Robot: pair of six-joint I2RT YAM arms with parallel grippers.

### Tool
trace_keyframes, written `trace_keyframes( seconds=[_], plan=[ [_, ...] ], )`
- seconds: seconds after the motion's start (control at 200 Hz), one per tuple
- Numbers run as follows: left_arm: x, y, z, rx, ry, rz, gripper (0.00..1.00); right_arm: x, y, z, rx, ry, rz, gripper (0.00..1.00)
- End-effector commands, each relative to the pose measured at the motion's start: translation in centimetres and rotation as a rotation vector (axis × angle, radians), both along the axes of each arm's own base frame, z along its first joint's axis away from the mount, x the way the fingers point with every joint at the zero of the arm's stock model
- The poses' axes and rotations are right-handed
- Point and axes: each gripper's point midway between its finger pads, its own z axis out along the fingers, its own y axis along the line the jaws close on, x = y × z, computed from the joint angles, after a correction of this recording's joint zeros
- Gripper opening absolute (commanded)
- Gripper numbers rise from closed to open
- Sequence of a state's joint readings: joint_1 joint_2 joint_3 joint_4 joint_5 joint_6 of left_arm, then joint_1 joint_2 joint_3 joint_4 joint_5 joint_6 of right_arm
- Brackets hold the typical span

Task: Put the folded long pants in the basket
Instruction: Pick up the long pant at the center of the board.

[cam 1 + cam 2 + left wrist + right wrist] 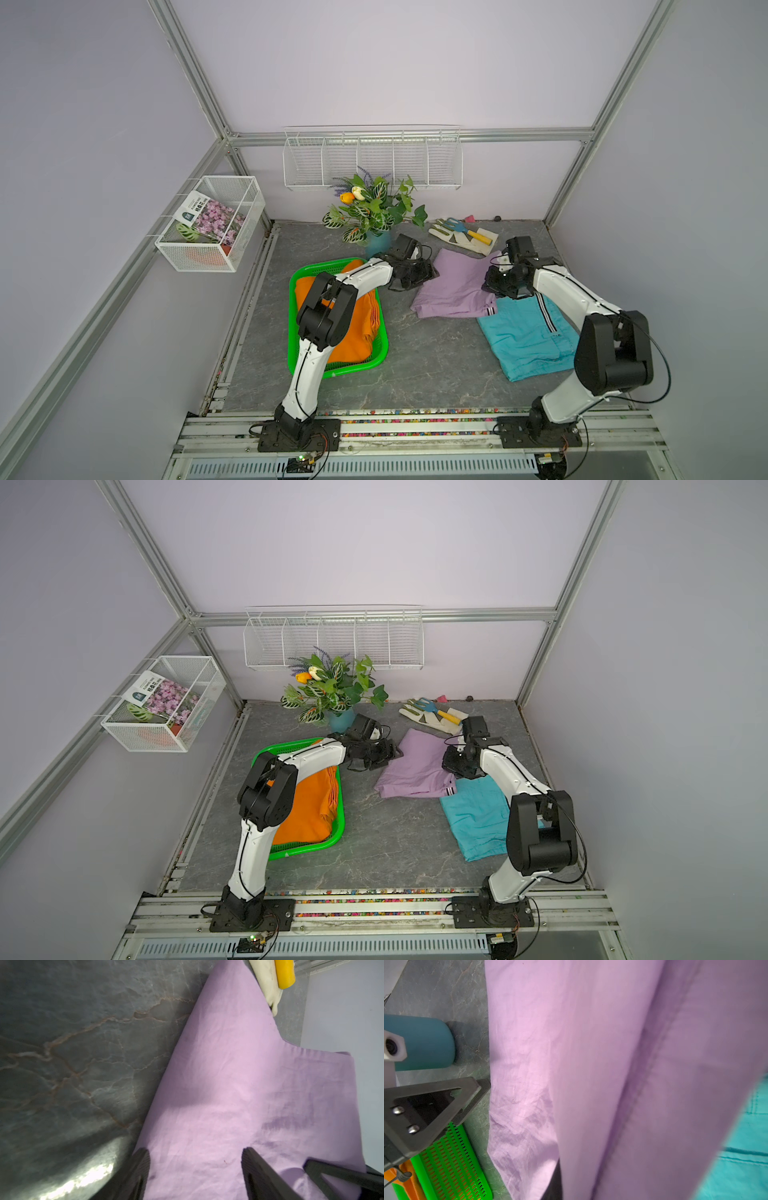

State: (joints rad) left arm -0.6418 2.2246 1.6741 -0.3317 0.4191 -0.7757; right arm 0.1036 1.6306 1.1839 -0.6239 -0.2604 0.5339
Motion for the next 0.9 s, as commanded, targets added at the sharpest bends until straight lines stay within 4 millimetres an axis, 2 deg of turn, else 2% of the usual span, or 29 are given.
trace_keyframes(
  seconds=[0.0,0.21,0.305,0.42,0.53,0.625,0.66,0.765,0.895],
  plan=[
    [0.1,0.1,-1.0,0.05,-0.009,-0.02,0.73,0.4,0.0,0.9,0.007,-0.041,0.015,0.0],
    [0.0,0.8,-3.4,0.126,-0.001,-0.039,0.73,0.7,0.5,1.0,0.041,-0.056,0.015,0.0],
    [-0.3,0.3,-3.8,0.107,0.009,-0.061,0.72,0.7,0.5,0.7,0.042,-0.053,0.014,0.0],
    [-0.8,-0.6,-3.9,0.056,0.025,-0.101,0.58,0.6,0.5,0.1,0.041,-0.039,0.013,0.0],
    [-1.5,-1.8,-3.4,-0.001,0.034,-0.144,0.37,0.5,0.4,-0.6,0.033,-0.021,0.012,0.0],
    [-1.8,-2.3,-2.8,-0.04,0.038,-0.164,0.14,0.4,0.3,-1.2,0.028,-0.008,0.009,0.0],
    [-1.9,-2.4,-2.6,-0.047,0.036,-0.165,0.0,0.3,0.3,-1.4,0.026,-0.004,0.01,0.0],
    [-1.6,-2.6,-0.8,-0.065,0.006,-0.166,0.0,0.4,0.2,-1.6,0.025,-0.003,0.006,0.0],
    [-1.0,-2.6,2.9,-0.088,-0.056,-0.16,0.0,0.6,0.2,-1.2,0.021,-0.014,0.01,0.0]
  ],
)
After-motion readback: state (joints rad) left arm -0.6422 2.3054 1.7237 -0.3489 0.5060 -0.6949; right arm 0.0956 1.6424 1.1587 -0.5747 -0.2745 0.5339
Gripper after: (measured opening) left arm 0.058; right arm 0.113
